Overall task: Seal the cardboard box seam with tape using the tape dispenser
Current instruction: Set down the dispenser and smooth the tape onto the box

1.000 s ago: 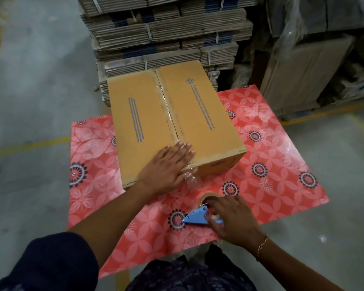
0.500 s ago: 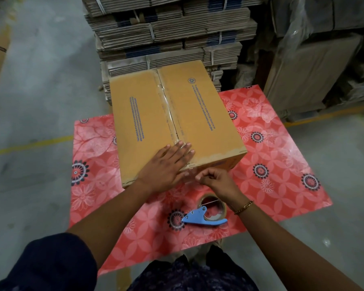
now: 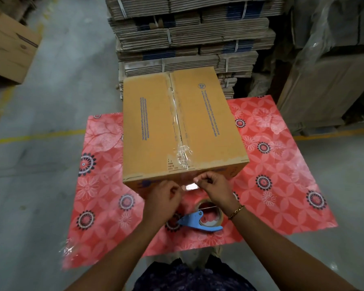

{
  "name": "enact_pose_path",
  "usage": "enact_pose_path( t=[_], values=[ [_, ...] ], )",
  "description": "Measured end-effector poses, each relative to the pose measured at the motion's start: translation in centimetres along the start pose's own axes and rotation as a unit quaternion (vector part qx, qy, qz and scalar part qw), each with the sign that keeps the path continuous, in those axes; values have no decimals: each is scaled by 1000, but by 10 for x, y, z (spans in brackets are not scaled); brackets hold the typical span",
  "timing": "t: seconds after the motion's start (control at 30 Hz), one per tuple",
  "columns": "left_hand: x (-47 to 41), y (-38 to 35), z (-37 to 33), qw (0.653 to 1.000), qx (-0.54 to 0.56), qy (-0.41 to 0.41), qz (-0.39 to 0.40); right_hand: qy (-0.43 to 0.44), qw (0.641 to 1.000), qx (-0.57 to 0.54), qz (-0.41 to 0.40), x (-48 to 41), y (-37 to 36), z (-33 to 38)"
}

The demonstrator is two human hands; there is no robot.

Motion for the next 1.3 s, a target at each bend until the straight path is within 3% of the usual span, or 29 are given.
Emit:
enact_pose_path(
  t=[0.07, 0.13, 0.23, 0.7, 1.07, 1.23, 1.3],
  values=[
    [-1, -27, 10, 978, 149, 118, 88, 8, 1000, 0, 6, -1, 0, 1],
    [-6, -36, 7, 953, 253, 148, 80, 12, 1000, 1, 9, -1, 1, 0],
    [-14, -36, 8, 941, 306, 142, 34, 15, 1000, 10, 8, -1, 2, 0],
    [-17, -34, 11, 961, 200, 173, -82, 22, 995, 33, -94, -1, -2, -6],
    [-14, -31, 4, 978, 101, 151, -103, 3, 989, 48, -137, 3, -6, -5],
    [-13, -30, 4, 980, 76, 148, -107, -51, 977, 168, -125, 7, 16, -16],
    [-12, -31, 4, 981, 70, 146, -109, 15, 955, 279, -102, 15, 27, -6]
  ],
)
Point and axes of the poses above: each hand's wrist, its own x-axis away from the middle knuckle, its own y-axis out of the back of the hand, z = x × y, the point moved 7 cm from there along -x, towards the middle knuckle, and after that the axes turned 7 degrees about -x, right-handed, at the moved point
